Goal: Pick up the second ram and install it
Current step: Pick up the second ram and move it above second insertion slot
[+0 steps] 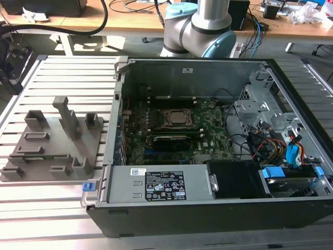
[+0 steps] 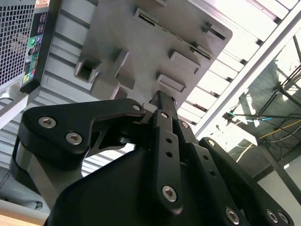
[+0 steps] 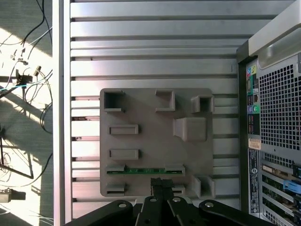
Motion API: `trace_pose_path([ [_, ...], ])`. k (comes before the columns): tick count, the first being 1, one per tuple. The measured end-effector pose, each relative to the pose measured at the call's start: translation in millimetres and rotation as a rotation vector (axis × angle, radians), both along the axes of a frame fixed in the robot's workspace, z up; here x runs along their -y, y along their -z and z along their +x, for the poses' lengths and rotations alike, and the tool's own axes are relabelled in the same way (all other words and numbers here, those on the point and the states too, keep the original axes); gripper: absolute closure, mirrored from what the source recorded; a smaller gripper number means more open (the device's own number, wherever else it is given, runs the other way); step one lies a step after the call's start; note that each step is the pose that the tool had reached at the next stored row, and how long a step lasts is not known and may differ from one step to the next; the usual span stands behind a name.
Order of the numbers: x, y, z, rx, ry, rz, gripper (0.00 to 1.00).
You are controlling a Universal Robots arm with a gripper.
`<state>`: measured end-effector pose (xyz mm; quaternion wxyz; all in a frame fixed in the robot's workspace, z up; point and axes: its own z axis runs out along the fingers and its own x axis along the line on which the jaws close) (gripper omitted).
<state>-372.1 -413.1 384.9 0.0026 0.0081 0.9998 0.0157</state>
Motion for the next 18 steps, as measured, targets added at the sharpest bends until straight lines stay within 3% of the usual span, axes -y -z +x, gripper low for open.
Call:
trace_pose_path([
  [6,0.0,0.0,0.0,0.0,-0.019,0.0,0.89],
  [14,-0.1,0.0,0.0,0.0,-0.259,0.0,0.89],
  [18,-0.1,0.0,0.0,0.0,-0.317,0.0,0.89],
])
